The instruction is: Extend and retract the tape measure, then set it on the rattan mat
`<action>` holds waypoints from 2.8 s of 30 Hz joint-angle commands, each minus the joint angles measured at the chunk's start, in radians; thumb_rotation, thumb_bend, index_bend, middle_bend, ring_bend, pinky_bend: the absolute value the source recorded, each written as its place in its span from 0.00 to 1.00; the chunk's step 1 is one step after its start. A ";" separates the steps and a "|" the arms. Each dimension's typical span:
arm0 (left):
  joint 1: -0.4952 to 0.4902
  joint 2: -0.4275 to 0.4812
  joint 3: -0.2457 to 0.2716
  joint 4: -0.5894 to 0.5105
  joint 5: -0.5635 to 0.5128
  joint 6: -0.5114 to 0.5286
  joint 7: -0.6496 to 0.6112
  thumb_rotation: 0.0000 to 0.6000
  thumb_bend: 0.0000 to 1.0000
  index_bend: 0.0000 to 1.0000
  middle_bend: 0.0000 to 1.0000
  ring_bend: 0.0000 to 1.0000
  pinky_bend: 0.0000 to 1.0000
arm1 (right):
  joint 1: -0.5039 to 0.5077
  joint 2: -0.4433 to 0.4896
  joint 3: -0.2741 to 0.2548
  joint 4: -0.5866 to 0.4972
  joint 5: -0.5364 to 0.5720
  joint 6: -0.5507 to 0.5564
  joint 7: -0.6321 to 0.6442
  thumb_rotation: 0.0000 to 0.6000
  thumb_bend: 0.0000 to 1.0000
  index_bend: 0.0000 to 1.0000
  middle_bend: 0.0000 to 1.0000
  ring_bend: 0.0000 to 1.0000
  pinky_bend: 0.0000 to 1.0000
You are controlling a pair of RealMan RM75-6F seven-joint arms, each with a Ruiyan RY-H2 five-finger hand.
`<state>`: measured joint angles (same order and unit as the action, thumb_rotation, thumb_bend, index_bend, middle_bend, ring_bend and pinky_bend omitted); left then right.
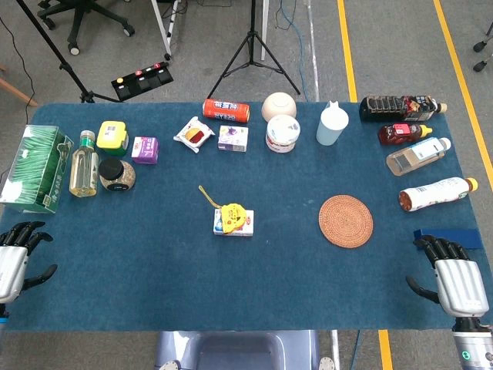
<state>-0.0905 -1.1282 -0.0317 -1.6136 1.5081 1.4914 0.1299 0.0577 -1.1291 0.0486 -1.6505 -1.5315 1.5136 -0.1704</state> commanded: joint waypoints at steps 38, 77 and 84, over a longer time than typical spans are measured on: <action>-0.157 0.176 0.010 -0.229 -0.045 -0.300 0.136 1.00 0.17 0.10 0.09 0.03 0.20 | -0.006 0.012 -0.003 -0.010 -0.015 0.006 0.018 0.87 0.25 0.27 0.25 0.24 0.24; -0.737 -0.007 -0.084 -0.255 -0.540 -0.822 0.436 1.00 0.17 0.06 0.05 0.00 0.18 | 0.008 0.001 0.001 0.015 -0.006 -0.017 0.068 0.88 0.25 0.26 0.25 0.24 0.24; -0.840 -0.085 -0.059 -0.208 -0.684 -0.801 0.492 1.00 0.17 0.06 0.05 0.00 0.19 | 0.013 -0.001 0.002 0.028 0.000 -0.029 0.082 0.87 0.25 0.26 0.25 0.24 0.24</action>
<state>-0.9048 -1.1903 -0.1002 -1.8372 0.8521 0.6823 0.6033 0.0703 -1.1296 0.0507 -1.6230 -1.5318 1.4852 -0.0883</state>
